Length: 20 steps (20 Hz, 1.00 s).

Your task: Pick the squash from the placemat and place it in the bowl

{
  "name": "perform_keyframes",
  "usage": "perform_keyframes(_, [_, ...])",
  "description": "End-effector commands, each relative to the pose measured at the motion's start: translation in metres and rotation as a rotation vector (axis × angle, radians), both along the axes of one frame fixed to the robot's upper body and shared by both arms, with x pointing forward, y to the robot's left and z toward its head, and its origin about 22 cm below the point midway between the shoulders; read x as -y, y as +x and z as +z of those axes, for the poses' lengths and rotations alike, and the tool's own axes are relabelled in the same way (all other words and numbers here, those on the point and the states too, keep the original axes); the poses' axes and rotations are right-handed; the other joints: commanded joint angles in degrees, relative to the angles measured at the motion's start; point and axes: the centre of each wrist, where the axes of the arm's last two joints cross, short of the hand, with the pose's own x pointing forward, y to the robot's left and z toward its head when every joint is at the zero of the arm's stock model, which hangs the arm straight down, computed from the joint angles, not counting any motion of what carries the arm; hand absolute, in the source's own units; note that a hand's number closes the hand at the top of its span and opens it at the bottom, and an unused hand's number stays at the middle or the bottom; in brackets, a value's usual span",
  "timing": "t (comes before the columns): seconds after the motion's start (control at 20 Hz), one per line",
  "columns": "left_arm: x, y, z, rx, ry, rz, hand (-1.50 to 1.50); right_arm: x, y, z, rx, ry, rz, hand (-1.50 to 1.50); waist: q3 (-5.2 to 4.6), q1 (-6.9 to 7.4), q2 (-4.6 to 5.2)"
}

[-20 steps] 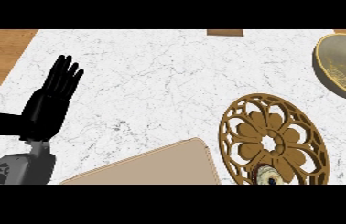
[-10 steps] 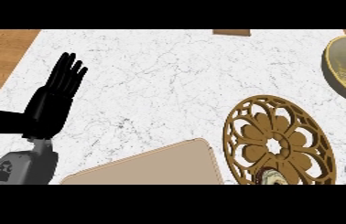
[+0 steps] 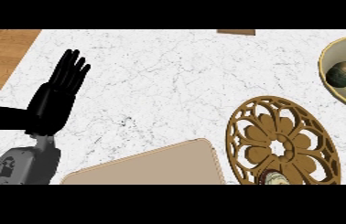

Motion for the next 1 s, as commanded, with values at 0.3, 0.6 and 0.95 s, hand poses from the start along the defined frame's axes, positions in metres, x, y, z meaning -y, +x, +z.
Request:
perform_keyframes(0.3, [-0.004, -0.002, -0.003, -0.005, -0.008, 0.015, 0.00, -0.005, 0.009, 0.009, 0.203, 0.517, 0.066, -1.50, 0.17, -0.77, -0.35])
perform_keyframes(0.6, [0.001, -0.002, -0.010, -0.009, -0.013, 0.020, 0.00, 0.025, -0.014, 0.021, 0.268, 0.705, -0.054, -1.50, 0.13, -1.22, 0.09])
perform_keyframes(0.95, [-0.003, -0.005, -0.010, 0.007, -0.015, 0.027, 0.00, 0.072, -0.059, 0.044, 0.322, 0.727, -0.172, -1.50, 0.30, -1.52, 0.44])
